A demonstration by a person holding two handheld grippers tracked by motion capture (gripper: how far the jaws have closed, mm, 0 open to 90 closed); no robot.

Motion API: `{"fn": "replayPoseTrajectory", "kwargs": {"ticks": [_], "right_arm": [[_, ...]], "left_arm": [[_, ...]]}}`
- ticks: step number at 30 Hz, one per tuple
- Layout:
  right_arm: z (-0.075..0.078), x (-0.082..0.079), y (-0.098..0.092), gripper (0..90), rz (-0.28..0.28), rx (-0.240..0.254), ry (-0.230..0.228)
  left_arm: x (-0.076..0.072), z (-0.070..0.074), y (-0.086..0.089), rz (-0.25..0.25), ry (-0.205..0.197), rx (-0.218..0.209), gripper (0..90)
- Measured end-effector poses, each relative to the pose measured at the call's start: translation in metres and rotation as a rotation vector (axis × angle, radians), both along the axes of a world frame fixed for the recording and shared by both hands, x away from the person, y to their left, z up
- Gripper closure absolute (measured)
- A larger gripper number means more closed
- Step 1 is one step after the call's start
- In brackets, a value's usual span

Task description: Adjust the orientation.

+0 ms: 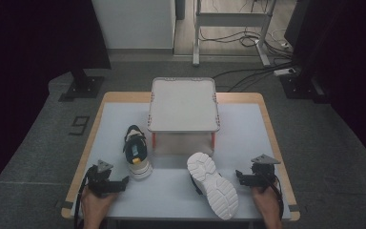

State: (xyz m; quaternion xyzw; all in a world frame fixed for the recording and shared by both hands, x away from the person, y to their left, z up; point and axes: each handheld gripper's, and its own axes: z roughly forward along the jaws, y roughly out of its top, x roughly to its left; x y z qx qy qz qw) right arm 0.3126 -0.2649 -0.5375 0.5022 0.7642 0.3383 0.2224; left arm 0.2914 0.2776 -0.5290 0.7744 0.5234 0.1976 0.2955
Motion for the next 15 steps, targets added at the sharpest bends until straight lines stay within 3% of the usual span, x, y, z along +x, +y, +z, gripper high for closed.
{"fn": "replayPoseTrajectory", "kwargs": {"ticks": [3, 15], "right_arm": [[0.0007, -0.0025, 0.0010, 12.9, 0.028, -0.002, -0.018], [0.0006, -0.0028, 0.0012, 12.7, 0.027, -0.006, -0.019]], "left_arm": [[-0.0002, 0.0001, 0.0000, 0.000, 0.000, 0.001, 0.0], [-0.0003, 0.0001, 0.0000, 0.000, 0.000, 0.002, 0.1]]}}
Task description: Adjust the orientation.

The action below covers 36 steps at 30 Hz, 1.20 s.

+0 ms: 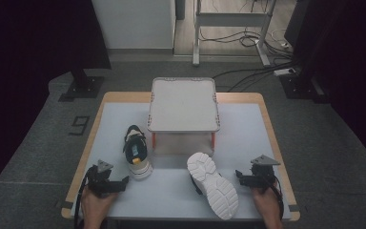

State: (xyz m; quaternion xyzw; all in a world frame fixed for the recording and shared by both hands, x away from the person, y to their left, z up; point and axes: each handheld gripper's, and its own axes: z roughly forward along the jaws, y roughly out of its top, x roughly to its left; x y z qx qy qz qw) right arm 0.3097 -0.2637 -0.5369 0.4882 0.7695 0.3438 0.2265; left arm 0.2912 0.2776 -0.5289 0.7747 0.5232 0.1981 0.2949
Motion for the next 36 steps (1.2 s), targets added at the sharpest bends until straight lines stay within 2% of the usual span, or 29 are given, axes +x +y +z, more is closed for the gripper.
{"fn": "replayPoseTrajectory", "kwargs": {"ticks": [11, 16, 18, 20, 21, 23, 27, 33, 36], "right_arm": [[0.000, -0.002, 0.002, 12.9, -0.001, -0.015, -0.017], [0.000, -0.001, 0.001, 12.9, 0.000, -0.011, -0.011], [0.000, -0.001, 0.001, 13.0, 0.002, -0.007, -0.008], [0.000, 0.000, 0.000, 12.9, 0.002, -0.004, -0.006], [0.000, -0.001, 0.001, 12.9, 0.001, -0.005, -0.008], [0.000, -0.001, 0.001, 12.9, 0.001, -0.008, -0.008], [0.000, -0.001, 0.001, 12.7, 0.000, -0.010, -0.009], [0.000, -0.001, 0.001, 12.7, -0.001, -0.010, -0.009], [0.000, -0.001, 0.001, 12.7, -0.002, -0.012, -0.011]], "left_arm": [[0.000, 0.000, 0.000, -0.001, 0.001, -0.002, 0.3], [0.000, 0.002, 0.002, -0.020, 0.005, -0.004, 3.4], [-0.001, 0.004, 0.002, 0.002, 0.009, -0.006, 5.3], [-0.001, 0.006, 0.002, 0.010, 0.024, -0.027, 6.3], [-0.003, 0.008, 0.002, 0.004, 0.023, -0.046, 5.9], [-0.006, 0.012, 0.000, -0.002, 0.011, -0.057, 6.9], [-0.012, 0.029, -0.006, -0.041, -0.007, -0.090, 5.8], [-0.014, 0.052, -0.024, -0.100, -0.009, -0.069, 3.7], [-0.011, 0.057, -0.033, -0.114, -0.004, -0.075, 3.5]]}}
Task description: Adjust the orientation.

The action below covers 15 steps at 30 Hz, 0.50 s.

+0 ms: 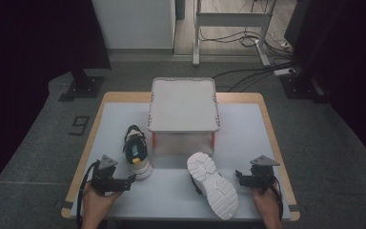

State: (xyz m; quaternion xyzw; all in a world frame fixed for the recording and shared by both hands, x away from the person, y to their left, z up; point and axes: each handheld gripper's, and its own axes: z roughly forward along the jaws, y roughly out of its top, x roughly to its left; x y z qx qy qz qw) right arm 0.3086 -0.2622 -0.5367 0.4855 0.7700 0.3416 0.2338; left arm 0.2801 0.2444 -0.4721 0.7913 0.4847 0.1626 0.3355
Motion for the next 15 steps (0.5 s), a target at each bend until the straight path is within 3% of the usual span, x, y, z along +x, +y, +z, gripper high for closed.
{"fn": "replayPoseTrajectory", "kwargs": {"ticks": [10, 15], "right_arm": [[0.000, 0.000, 0.000, 12.7, 0.000, -0.003, -0.006], [0.000, 0.000, 0.000, 12.7, 0.000, -0.004, -0.006]], "left_arm": [[0.024, -0.006, -0.028, 0.058, 0.004, 0.007, 0.0], [0.040, -0.010, -0.039, 0.088, 0.005, 0.032, 0.3]]}}
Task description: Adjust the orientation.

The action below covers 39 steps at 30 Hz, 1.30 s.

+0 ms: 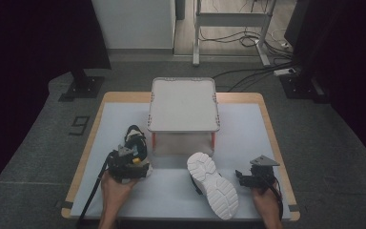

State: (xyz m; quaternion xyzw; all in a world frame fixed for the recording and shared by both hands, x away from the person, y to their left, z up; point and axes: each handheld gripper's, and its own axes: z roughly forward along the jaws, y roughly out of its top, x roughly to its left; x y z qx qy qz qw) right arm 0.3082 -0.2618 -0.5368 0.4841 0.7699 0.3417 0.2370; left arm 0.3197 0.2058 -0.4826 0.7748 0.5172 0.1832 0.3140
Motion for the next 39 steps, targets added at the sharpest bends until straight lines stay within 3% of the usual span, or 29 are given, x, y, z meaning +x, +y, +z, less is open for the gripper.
{"fn": "replayPoseTrajectory", "kwargs": {"ticks": [3, 7, 11, 16, 20, 26, 31, 39], "right_arm": [[0.000, 0.000, 0.000, 12.7, 0.000, 0.000, 0.000], [0.000, 0.000, 0.000, 12.8, 0.000, -0.004, -0.004], [0.000, 0.000, 0.000, 12.9, 0.001, -0.003, -0.004], [0.000, -0.001, 0.000, 13.0, 0.001, -0.004, -0.005], [0.000, -0.001, 0.001, 13.0, 0.001, -0.004, -0.005], [0.000, -0.001, 0.001, 13.0, 0.001, -0.006, -0.007], [0.000, 0.000, 0.000, 13.0, 0.001, 0.000, -0.001], [0.000, 0.000, 0.000, 13.0, 0.000, -0.003, -0.004]], "left_arm": [[0.007, -0.005, -0.002, 0.035, -0.008, 0.040, 2.0], [0.009, -0.004, 0.001, 0.031, -0.023, 0.034, 2.8], [0.009, -0.001, 0.010, 0.026, -0.032, 0.092, 4.2], [0.008, 0.003, 0.026, 0.055, -0.037, 0.155, 4.3], [0.008, 0.003, 0.043, 0.075, -0.025, 0.129, 4.5], [0.008, 0.000, 0.061, 0.107, -0.003, 0.054, 5.5], [0.010, -0.003, 0.055, 0.100, -0.026, 0.051, 11.7], [0.022, -0.007, 0.053, 0.097, -0.013, 0.013, 15.2]]}}
